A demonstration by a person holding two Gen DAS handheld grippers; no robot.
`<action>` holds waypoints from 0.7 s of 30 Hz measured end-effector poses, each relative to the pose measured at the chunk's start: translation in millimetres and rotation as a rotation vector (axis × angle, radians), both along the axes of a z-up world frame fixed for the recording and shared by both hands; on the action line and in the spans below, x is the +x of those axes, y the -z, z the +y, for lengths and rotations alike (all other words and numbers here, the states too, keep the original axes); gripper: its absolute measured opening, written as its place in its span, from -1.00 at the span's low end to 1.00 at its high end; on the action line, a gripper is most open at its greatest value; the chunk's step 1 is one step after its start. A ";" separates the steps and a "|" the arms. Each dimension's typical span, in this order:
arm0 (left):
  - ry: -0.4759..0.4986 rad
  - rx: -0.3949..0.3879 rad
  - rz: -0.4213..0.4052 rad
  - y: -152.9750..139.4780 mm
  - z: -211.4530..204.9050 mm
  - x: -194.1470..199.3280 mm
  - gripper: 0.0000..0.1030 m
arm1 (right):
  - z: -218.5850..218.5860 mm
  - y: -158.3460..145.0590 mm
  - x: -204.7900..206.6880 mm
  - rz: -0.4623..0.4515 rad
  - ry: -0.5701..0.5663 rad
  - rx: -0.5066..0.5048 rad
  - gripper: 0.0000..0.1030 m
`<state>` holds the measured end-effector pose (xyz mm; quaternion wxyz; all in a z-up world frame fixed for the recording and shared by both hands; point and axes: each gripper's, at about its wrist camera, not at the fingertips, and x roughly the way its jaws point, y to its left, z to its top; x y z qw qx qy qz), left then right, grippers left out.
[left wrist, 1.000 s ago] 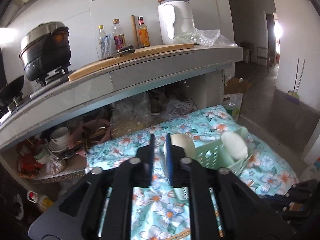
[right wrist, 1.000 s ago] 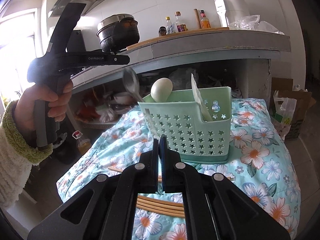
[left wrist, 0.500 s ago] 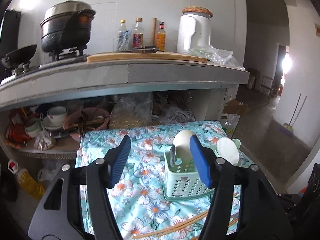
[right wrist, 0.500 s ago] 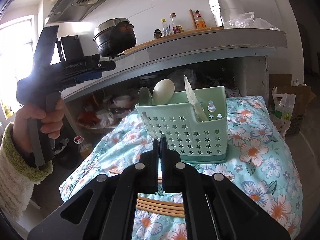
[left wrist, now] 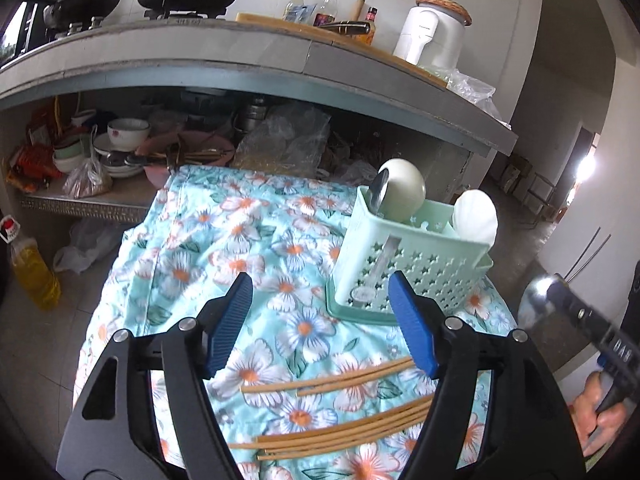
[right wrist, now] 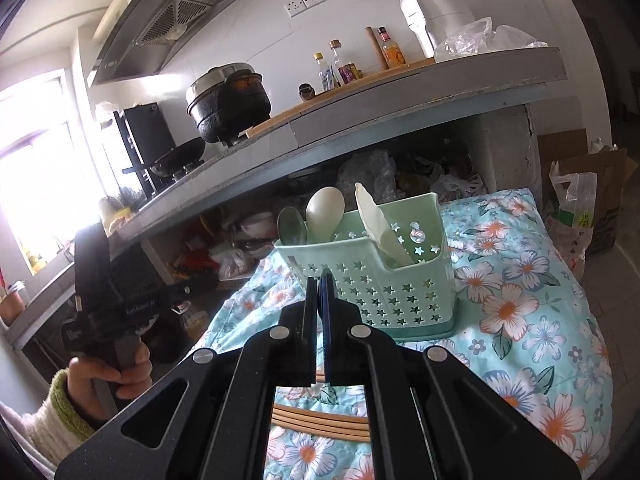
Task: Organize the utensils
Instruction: 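Withdraw both open grippers from the mint holder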
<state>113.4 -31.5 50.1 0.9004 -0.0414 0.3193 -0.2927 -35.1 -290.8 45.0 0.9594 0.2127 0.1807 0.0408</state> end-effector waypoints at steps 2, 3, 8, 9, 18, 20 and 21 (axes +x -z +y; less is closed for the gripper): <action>0.006 0.008 0.001 5.8 -0.6 -2.2 0.32 | -7.5 -7.7 -1.5 -0.015 0.002 0.009 -0.96; 0.011 0.012 -0.001 8.0 -0.8 -3.3 0.34 | -11.5 -12.6 -2.3 -0.024 0.005 0.008 -0.96; 0.035 0.012 -0.005 14.8 -4.8 -8.5 0.41 | -36.0 -39.0 -6.8 -0.088 0.012 0.026 -0.96; 0.039 0.011 -0.002 16.3 -6.0 -9.2 0.42 | -42.1 -45.0 -7.1 -0.104 0.011 0.034 -0.96; 0.041 -0.026 0.012 22.7 -9.1 -13.1 0.43 | -80.7 -84.5 13.6 -0.214 -0.035 0.096 -0.96; 0.038 -0.029 0.016 24.4 -7.8 -12.1 0.43 | -86.0 -88.9 23.8 -0.234 -0.056 0.121 -0.96; 0.036 -0.028 0.019 25.5 -7.0 -11.3 0.43 | -86.8 -90.2 29.2 -0.240 -0.063 0.130 -0.96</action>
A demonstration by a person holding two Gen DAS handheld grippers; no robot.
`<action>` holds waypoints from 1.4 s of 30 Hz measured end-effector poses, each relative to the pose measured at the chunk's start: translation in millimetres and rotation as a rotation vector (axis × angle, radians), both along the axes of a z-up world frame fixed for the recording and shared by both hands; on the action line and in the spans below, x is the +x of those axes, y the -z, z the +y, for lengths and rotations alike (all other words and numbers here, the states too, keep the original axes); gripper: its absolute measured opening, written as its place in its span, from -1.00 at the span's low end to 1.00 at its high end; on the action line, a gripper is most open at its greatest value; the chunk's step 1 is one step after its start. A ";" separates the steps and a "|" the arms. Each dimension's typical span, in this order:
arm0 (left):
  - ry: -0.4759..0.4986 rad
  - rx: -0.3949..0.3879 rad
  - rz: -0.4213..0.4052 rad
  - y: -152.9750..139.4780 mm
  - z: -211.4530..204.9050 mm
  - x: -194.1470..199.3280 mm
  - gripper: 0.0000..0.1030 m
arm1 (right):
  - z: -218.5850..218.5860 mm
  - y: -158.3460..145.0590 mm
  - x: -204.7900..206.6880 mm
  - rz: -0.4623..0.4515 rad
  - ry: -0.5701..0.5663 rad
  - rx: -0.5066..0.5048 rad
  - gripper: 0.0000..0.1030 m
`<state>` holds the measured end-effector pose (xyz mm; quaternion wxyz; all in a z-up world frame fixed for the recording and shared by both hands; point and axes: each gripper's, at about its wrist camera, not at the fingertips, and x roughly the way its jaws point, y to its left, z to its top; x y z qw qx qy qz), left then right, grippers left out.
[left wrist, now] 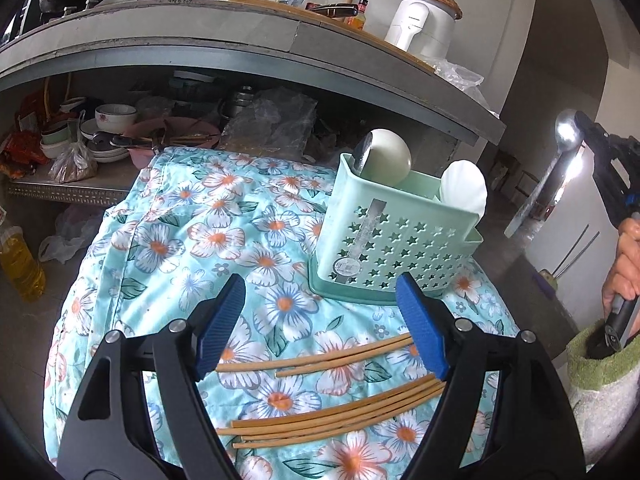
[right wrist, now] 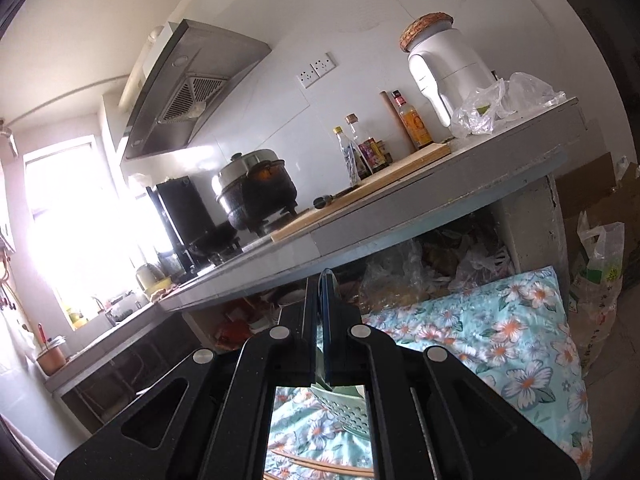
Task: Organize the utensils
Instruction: 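Withdraw both open grippers from the mint holder, then move both grippers over the wooden chopsticks lying on the quilt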
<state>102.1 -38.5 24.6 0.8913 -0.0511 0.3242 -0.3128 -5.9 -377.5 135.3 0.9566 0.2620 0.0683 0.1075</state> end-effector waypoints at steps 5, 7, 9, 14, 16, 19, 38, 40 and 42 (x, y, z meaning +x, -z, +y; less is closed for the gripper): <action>-0.014 0.001 0.006 2.6 5.5 3.0 0.43 | 0.1 5.9 30.8 -0.006 -0.027 0.012 -0.96; -0.018 -0.001 0.007 2.1 7.6 3.4 0.43 | 2.1 12.7 44.5 0.016 -0.027 0.010 -0.96; -0.024 -0.002 0.006 2.2 10.1 4.0 0.43 | 3.8 23.3 54.6 0.043 -0.019 -0.002 -0.96; -0.029 -0.001 0.011 3.3 13.6 5.1 0.43 | 4.1 59.9 72.8 0.149 -0.018 -0.009 -0.95; -0.028 -0.001 0.011 3.5 13.9 5.3 0.43 | 3.9 70.2 74.1 0.184 -0.013 -0.013 -0.94; -0.025 -0.004 0.012 4.2 14.2 6.0 0.43 | 3.7 76.1 69.5 0.204 -0.001 -0.026 -0.92; -0.031 -0.009 0.030 8.9 22.3 -0.1 0.49 | 29.2 66.3 22.7 0.187 -0.036 -0.071 -0.17; -0.031 -0.005 0.042 11.6 24.5 -2.4 0.50 | 35.2 70.6 12.6 0.202 -0.045 -0.083 0.02; -0.027 -0.002 0.054 15.1 26.4 -5.9 0.51 | 43.4 78.7 2.1 0.232 -0.052 -0.101 0.13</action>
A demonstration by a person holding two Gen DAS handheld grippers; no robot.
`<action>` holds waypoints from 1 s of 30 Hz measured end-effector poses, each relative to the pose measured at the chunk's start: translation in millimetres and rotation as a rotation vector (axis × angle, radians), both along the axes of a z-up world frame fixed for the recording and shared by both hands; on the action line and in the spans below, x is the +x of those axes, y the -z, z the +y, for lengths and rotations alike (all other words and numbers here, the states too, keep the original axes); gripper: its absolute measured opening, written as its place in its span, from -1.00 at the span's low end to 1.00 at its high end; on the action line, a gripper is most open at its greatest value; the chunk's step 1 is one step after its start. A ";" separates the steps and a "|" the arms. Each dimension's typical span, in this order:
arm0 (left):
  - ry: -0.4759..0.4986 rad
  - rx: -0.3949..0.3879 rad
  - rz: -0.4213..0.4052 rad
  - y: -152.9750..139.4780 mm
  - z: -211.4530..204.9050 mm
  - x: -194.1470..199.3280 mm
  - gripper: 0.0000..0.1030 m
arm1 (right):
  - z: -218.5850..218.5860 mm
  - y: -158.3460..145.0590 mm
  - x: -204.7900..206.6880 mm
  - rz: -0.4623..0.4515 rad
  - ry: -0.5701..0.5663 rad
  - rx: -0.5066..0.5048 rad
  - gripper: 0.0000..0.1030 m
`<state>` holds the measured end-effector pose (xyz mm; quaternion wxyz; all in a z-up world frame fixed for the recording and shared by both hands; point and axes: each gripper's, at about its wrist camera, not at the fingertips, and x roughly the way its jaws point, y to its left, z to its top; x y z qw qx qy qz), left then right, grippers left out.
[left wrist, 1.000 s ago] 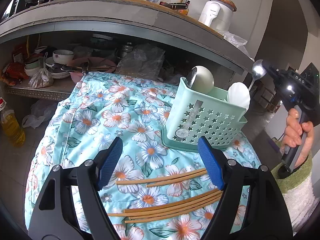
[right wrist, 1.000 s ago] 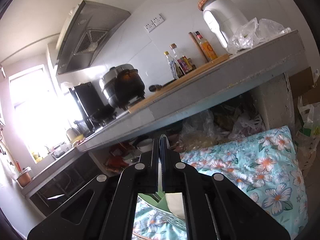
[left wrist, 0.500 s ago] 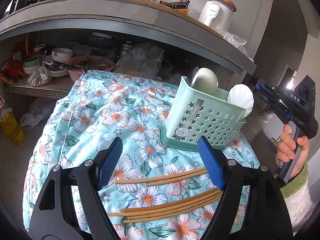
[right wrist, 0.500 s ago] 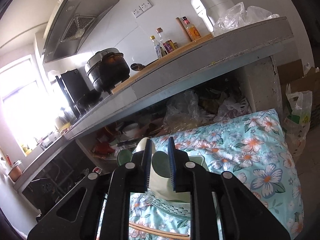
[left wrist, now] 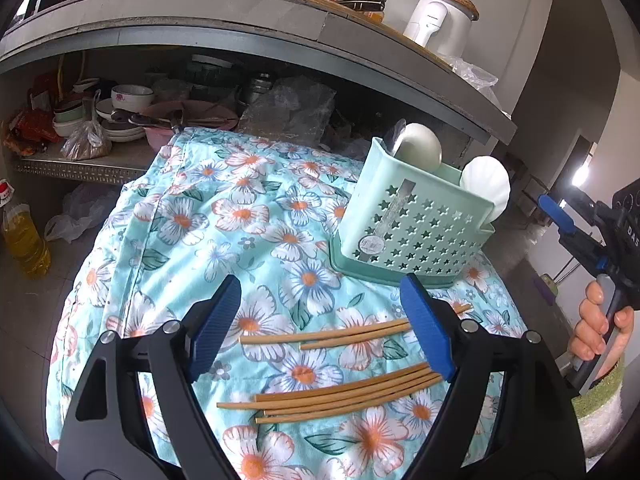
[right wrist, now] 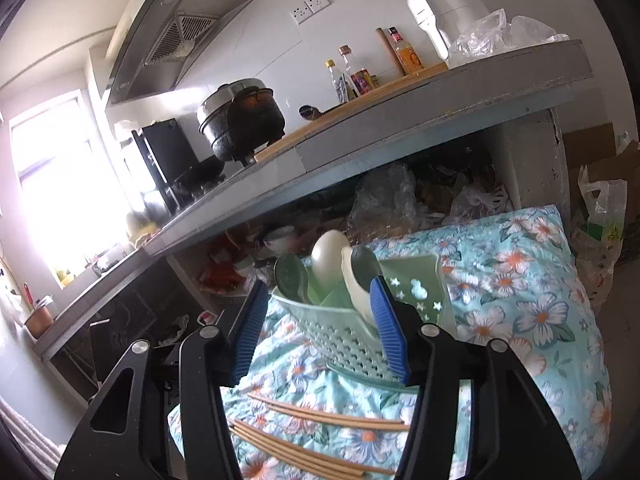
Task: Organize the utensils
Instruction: 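Move both grippers over the wooden chopsticks lying on the quilt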
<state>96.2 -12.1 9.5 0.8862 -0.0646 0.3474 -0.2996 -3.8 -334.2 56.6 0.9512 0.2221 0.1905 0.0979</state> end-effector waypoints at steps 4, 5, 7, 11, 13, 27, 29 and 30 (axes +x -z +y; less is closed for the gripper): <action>0.034 0.010 0.032 8.3 0.9 -11.4 0.52 | 18.7 26.8 -15.2 0.106 -0.001 -0.040 0.33; 0.046 0.014 0.039 10.4 0.7 -14.4 0.53 | 23.6 34.8 -17.7 0.136 0.002 -0.049 0.34; 0.075 0.025 0.056 16.0 -0.7 -22.4 0.59 | 33.0 54.5 -22.3 0.215 0.020 -0.068 0.40; 0.121 0.059 0.097 30.0 -5.1 -37.5 0.60 | 41.6 86.2 -25.3 0.345 0.061 -0.066 0.41; 0.136 0.073 0.125 38.7 -6.4 -44.4 0.60 | 43.2 96.6 -24.5 0.389 0.088 -0.065 0.46; 0.137 0.070 0.336 82.9 -20.2 -62.5 0.60 | 24.1 141.9 -16.4 0.515 0.123 0.109 0.84; 0.122 0.043 0.352 84.0 -18.2 -59.2 0.62 | 27.4 141.0 -16.2 0.512 0.124 0.095 0.87; 0.116 0.028 0.360 84.0 -17.2 -57.9 0.64 | 28.4 140.3 -16.6 0.507 0.130 0.095 0.87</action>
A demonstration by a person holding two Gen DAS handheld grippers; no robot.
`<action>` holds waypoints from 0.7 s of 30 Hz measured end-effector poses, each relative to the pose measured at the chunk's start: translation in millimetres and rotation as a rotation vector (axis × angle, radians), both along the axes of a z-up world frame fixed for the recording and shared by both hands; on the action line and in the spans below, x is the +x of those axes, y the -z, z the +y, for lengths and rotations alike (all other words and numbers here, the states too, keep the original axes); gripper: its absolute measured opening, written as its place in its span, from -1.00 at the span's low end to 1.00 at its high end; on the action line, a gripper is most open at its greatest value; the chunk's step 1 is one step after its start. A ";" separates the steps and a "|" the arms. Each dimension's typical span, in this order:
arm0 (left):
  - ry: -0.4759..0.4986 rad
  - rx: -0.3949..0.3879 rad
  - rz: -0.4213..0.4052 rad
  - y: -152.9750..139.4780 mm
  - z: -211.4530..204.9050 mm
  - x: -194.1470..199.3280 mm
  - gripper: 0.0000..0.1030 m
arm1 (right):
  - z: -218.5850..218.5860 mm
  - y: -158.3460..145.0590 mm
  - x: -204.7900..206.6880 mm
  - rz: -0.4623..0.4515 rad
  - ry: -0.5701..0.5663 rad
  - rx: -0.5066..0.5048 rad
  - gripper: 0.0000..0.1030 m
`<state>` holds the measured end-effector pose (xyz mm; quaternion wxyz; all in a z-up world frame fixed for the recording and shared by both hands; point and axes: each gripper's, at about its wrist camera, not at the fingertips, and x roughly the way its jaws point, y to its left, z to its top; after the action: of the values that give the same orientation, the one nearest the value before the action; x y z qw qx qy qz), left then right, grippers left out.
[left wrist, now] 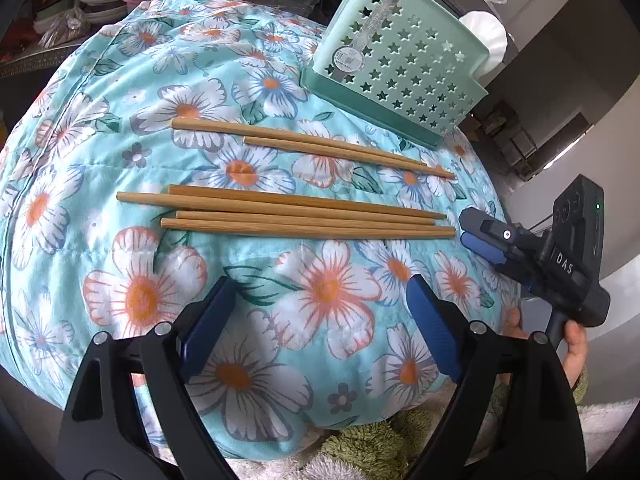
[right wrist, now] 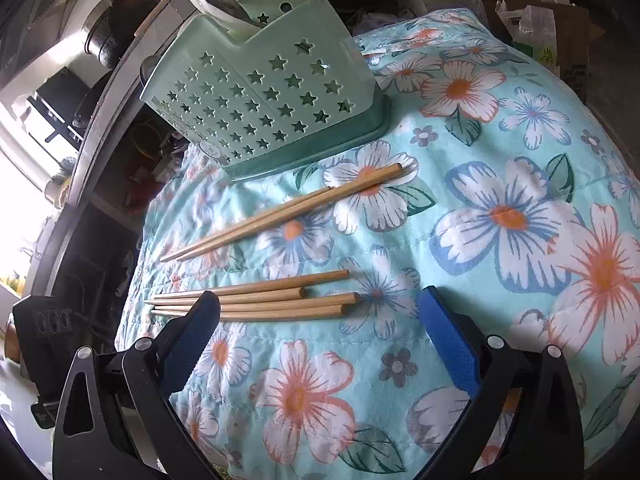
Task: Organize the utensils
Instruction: 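Move both grippers over the wooden chopsticks lying on the quilt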
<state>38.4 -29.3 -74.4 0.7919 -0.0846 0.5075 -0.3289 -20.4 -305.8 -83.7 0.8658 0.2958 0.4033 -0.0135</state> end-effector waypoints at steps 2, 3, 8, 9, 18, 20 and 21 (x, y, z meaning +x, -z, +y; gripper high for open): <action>-0.020 -0.037 0.022 1.0 2.6 2.9 0.71 | 0.9 -1.0 -0.8 -0.009 0.010 0.002 0.88; -0.028 -0.058 0.032 1.4 4.0 4.0 0.76 | 1.1 -0.7 -0.7 -0.010 0.009 0.000 0.88; -0.046 -0.084 0.061 1.3 2.8 6.8 0.84 | 0.2 -0.7 -1.6 0.000 -0.005 -0.001 0.88; -0.046 -0.082 0.064 1.0 2.0 6.5 0.84 | 0.5 -0.8 -1.3 -0.001 -0.003 0.001 0.88; -0.062 -0.109 0.111 2.2 5.2 12.9 0.84 | -3.0 0.6 -3.7 -0.017 -0.005 0.018 0.88; -0.066 -0.109 0.115 2.2 5.6 12.9 0.84 | -3.3 0.9 -4.3 -0.019 -0.008 0.016 0.88; -0.069 -0.114 0.120 2.3 5.9 13.6 0.84 | -3.4 1.0 -4.6 -0.021 -0.012 0.013 0.88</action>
<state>52.0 -23.4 -76.7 0.7649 -0.1666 0.5312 -0.3241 -25.1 -309.1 -84.7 0.8681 0.2994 0.3960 -0.0026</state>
